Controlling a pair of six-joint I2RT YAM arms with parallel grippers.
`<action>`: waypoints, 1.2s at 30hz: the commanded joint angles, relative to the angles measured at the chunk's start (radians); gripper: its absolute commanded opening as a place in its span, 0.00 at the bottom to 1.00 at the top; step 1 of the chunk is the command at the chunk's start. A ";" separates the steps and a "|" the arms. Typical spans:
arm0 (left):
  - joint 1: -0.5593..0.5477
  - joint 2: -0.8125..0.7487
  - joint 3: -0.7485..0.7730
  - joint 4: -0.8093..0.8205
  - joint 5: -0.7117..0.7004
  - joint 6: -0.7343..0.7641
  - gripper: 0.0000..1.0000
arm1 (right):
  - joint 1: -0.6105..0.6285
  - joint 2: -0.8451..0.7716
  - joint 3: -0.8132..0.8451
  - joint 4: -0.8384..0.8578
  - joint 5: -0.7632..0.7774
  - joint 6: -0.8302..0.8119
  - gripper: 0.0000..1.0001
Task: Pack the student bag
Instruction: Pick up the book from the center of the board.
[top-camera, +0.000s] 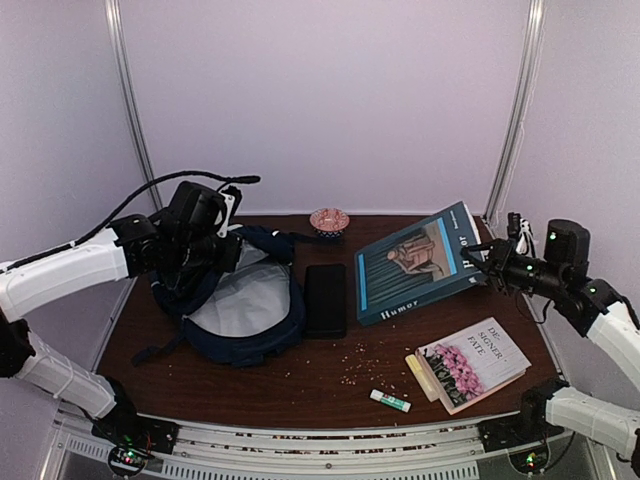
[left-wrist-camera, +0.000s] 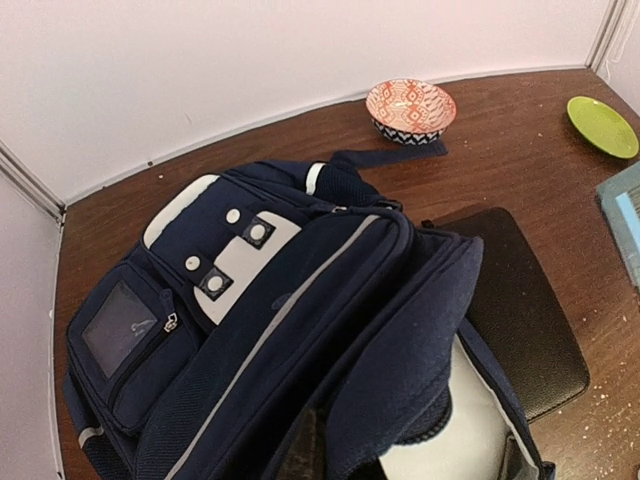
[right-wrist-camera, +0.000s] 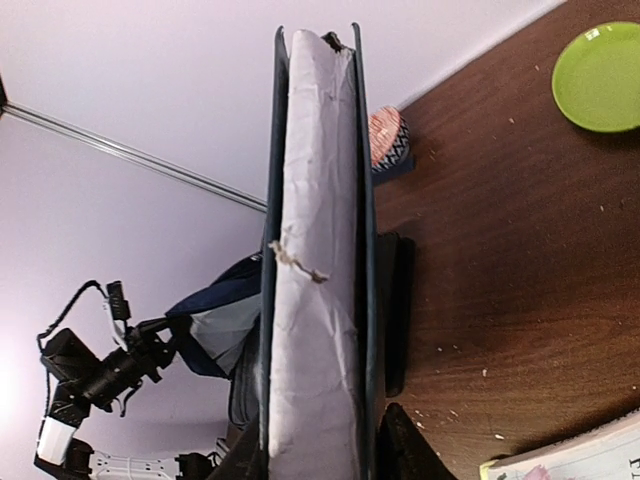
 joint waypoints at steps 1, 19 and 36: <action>0.006 0.030 0.097 0.081 -0.034 -0.063 0.00 | 0.025 -0.097 0.031 0.040 0.046 0.116 0.12; -0.034 0.060 0.166 0.179 -0.047 -0.403 0.00 | 0.565 0.153 -0.075 0.591 0.605 0.474 0.11; -0.123 -0.021 0.057 0.311 -0.088 -0.344 0.00 | 0.723 0.491 0.064 0.627 0.751 0.601 0.11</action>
